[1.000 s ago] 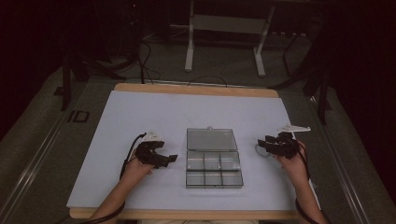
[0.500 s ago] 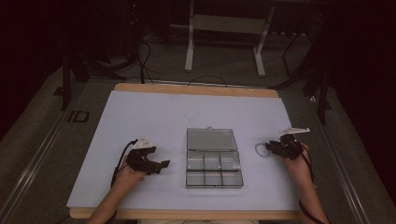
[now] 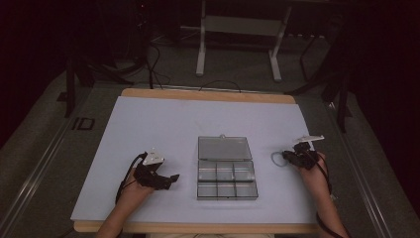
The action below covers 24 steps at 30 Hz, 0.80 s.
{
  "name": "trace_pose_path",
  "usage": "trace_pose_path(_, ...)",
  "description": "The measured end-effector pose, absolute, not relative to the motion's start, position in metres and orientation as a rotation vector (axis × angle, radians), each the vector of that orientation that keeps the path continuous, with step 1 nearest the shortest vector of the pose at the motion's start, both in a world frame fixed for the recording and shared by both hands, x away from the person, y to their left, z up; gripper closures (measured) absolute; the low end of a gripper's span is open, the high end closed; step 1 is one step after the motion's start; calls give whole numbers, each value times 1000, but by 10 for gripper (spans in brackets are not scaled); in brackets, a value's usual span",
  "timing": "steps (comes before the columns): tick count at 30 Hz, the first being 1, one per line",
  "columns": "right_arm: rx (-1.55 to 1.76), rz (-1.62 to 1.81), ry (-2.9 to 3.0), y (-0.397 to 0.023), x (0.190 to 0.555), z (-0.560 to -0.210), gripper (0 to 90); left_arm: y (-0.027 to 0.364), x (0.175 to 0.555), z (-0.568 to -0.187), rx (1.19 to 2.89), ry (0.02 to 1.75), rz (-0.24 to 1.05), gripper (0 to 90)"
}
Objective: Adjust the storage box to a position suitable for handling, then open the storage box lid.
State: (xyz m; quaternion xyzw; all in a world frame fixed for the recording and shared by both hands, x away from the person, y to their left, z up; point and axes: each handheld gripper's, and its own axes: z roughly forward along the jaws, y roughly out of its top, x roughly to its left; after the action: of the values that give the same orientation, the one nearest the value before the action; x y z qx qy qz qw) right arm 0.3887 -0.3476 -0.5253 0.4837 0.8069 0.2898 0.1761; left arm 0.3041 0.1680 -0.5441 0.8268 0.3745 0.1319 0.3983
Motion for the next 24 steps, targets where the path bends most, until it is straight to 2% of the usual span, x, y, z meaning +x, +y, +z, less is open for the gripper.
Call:
trace_pose_path(12, 1399, 852, 2283, -351, 388, -522, 861, 170, 304, -544, 2076, 952, 325, 121)
trace_pose_path(24, 1369, 952, 2282, -351, 378, -496, 862, 171, 304, -544, 2073, 953, 333, 122)
